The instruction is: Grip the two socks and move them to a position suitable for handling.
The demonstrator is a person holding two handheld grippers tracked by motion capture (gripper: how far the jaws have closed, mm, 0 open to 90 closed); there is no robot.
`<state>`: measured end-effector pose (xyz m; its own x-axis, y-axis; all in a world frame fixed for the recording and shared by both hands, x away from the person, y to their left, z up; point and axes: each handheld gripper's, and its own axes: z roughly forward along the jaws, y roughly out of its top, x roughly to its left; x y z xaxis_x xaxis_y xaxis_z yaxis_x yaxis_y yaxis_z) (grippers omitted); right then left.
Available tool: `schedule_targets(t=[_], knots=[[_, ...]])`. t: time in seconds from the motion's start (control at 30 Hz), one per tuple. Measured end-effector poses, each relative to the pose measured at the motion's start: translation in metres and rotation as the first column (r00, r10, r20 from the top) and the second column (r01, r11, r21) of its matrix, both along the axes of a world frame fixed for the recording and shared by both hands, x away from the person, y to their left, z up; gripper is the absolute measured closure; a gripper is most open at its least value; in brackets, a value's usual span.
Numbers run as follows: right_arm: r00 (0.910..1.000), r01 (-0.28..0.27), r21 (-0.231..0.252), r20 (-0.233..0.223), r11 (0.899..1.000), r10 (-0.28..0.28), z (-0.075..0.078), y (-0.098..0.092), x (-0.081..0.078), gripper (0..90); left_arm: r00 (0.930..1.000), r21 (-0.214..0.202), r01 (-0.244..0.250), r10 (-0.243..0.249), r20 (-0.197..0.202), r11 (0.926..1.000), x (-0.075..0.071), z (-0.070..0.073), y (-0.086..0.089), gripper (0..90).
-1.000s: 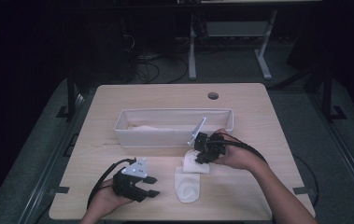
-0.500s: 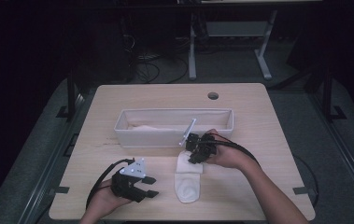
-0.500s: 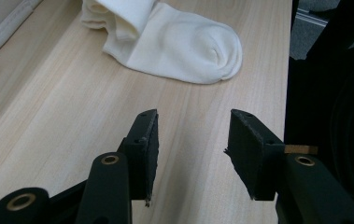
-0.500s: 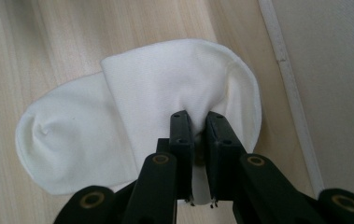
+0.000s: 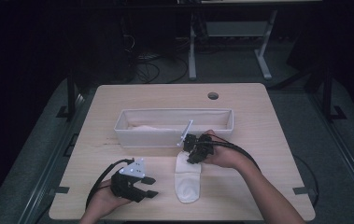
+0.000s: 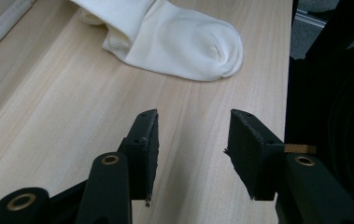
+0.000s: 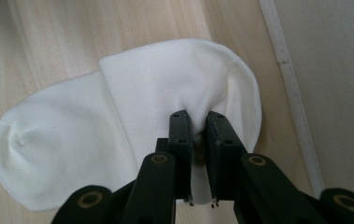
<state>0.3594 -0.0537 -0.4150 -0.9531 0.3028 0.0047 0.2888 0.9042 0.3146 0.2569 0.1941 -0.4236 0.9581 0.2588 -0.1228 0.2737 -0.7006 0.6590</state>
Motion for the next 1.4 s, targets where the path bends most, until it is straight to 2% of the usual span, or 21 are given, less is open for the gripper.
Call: schedule_targets(t=[0.2, 0.43, 0.5, 0.67, 0.77, 0.97, 1.17, 1.27, 1.4], knots=[[0.9999, 0.013, -0.005, -0.006, 1.000, -0.013, -0.001, -0.002, 0.000, 74.9, 1.0000, -0.003, -0.006, 0.006, -0.005, 1.0000, 0.000, -0.001, 0.000, 52.9], [1.0000, 0.010, 0.027, 0.001, 1.000, -0.010, 0.009, -0.007, -0.005, 70.3, 1.0000, -0.003, -0.004, 0.004, -0.003, 1.0000, -0.001, -0.001, 0.000, 52.9], [0.9999, 0.015, 0.043, 0.004, 0.999, -0.016, 0.012, -0.010, -0.004, 71.3, 1.0000, -0.001, -0.003, 0.003, -0.002, 1.0000, 0.000, -0.001, 0.000, 52.9], [0.9985, 0.045, 0.035, 0.028, 0.998, -0.046, 0.017, -0.017, 0.005, 73.8, 1.0000, 0.000, -0.004, 0.004, -0.002, 1.0000, 0.000, -0.001, 0.000, 52.9], [0.9982, 0.058, 0.039, 0.016, 0.998, -0.059, 0.015, -0.017, 0.010, 73.4, 1.0000, 0.003, -0.003, 0.003, -0.005, 1.0000, 0.000, -0.002, 0.000, 52.9], [0.9992, 0.032, 0.043, -0.024, 0.999, -0.031, 0.012, -0.012, 0.009, 75.6, 1.0000, 0.002, -0.004, 0.004, -0.007, 1.0000, 0.000, -0.002, 0.000, 52.9], [0.9991, 0.004, 0.030, -0.042, 1.000, -0.002, 0.007, -0.006, 0.004, 79.0, 1.0000, 0.005, 0.000, 0.000, -0.004, 1.0000, 0.000, -0.001, 0.000, 53.0], [0.9994, 0.002, 0.017, -0.034, 1.000, -0.002, 0.004, -0.005, 0.004, 85.9, 1.0000, 0.006, -0.001, 0.001, -0.004, 1.0000, 0.000, -0.002, -0.001, 53.0], [0.9995, -0.005, 0.016, -0.032, 1.000, 0.006, 0.006, -0.005, 0.003, 88.4, 1.0000, 0.005, -0.002, 0.002, -0.008, 1.0000, 0.001, -0.002, -0.001, 53.0]])
